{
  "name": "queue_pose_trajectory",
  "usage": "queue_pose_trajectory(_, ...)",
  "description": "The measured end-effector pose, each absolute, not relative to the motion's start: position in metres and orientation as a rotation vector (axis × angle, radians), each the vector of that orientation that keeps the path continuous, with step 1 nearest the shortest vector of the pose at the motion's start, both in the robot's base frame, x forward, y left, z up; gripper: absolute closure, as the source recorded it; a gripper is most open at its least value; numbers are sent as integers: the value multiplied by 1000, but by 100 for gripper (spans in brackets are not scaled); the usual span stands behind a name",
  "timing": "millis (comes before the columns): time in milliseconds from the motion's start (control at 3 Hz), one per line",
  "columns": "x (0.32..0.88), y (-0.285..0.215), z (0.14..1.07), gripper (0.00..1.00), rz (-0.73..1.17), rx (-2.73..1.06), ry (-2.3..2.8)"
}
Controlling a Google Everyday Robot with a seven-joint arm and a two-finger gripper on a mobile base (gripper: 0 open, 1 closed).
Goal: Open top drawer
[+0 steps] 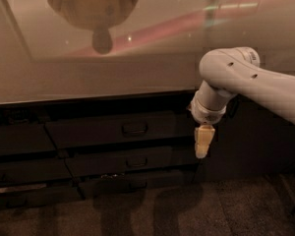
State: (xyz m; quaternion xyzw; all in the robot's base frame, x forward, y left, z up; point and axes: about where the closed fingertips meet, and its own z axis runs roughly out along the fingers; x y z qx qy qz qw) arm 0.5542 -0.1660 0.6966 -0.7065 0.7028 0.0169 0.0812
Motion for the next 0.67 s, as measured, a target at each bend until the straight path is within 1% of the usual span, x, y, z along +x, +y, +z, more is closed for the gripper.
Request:
queue_pose_trajectory(333, 554, -171, 690, 0, -2, -2135, 2088)
queue_pose_trajectory(667, 565, -180, 673, 0, 31, -2118, 2146)
